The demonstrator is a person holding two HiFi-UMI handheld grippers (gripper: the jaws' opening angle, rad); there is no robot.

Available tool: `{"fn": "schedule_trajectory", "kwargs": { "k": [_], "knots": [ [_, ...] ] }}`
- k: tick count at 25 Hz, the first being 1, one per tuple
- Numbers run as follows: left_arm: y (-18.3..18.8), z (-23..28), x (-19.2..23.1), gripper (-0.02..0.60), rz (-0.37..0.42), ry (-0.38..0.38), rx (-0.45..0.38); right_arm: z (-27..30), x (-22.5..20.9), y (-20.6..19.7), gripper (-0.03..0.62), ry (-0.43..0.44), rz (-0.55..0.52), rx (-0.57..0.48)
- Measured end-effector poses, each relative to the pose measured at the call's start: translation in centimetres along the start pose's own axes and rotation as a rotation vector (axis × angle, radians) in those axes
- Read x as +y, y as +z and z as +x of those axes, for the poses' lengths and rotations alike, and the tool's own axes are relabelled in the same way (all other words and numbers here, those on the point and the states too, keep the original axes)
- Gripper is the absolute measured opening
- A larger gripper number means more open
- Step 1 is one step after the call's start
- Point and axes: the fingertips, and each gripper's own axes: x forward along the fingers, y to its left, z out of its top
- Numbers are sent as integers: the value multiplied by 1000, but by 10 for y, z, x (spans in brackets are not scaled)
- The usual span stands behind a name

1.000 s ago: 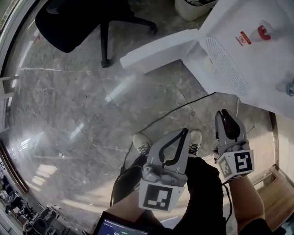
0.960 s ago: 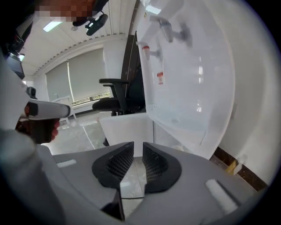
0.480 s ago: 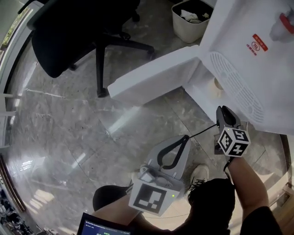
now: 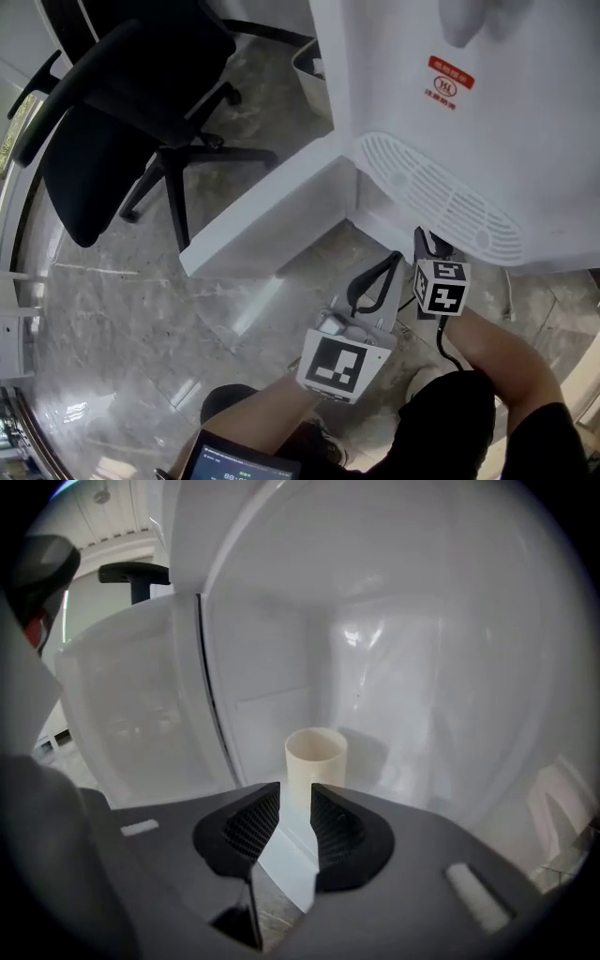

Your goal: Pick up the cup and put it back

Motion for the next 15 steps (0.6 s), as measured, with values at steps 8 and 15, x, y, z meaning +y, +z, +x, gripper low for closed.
{"fn": "schedule_trajectory", "kwargs": {
  "k": [8,15],
  "knots": [
    [9,1,4,5,104,-50,-41,24,-21,3,158,-147,159,14],
    [27,-13,0,5,109,-64,-55,41,-24,-8,144,-162,183,48]
  ]
}}
